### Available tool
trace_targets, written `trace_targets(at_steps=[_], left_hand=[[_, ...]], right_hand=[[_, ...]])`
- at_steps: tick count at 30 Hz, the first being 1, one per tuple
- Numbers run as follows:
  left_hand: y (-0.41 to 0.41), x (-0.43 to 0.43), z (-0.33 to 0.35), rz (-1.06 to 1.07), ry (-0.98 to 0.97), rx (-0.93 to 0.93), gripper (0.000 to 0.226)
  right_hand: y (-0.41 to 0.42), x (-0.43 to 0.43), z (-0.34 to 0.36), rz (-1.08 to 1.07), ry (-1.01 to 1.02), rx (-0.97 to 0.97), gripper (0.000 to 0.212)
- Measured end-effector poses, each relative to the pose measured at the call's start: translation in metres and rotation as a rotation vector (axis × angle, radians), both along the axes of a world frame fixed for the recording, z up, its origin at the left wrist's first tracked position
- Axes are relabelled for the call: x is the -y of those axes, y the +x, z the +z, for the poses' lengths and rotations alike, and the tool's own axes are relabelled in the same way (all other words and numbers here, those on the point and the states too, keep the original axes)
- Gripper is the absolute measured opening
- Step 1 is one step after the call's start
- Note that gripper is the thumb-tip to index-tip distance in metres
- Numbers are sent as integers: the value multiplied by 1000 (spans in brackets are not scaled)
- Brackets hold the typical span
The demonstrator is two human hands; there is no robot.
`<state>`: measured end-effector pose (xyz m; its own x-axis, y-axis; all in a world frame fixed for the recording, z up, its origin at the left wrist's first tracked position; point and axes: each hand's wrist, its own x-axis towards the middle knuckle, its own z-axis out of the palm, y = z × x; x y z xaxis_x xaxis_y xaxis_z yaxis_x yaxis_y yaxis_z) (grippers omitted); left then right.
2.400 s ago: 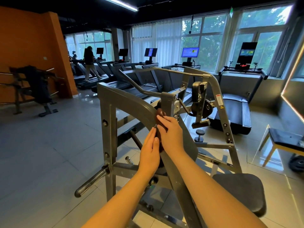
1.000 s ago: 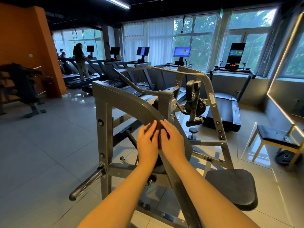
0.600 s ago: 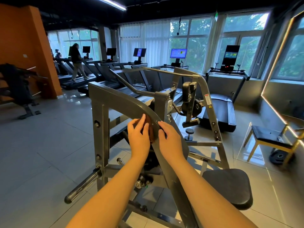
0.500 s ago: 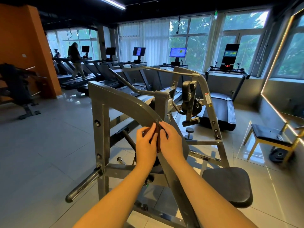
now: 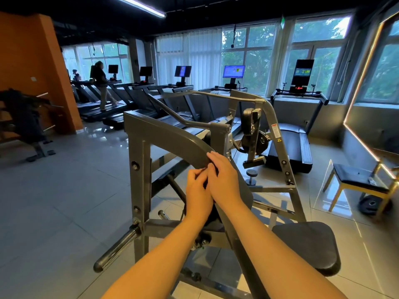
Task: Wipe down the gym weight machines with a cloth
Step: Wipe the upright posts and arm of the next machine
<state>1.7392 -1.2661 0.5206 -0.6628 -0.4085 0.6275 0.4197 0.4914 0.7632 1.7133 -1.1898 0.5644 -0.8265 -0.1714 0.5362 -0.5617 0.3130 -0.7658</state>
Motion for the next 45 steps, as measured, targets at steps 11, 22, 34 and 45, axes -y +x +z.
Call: trace_targets(at_steps=[11, 22, 34, 45], left_hand=[[-15, 20, 13, 45, 65, 19, 40], [-6, 18, -5, -32, -58, 23, 41], [17, -20, -62, -151, 42, 229, 40], [46, -34, -26, -371, 223, 278, 30]], right_hand=[[-3, -4, -19, -55, -57, 15, 41], [9, -35, -39, -114, -9, 103, 38], [32, -49, -67, -143, -72, 229, 40], [51, -55, -74, -64, -278, 262, 38]])
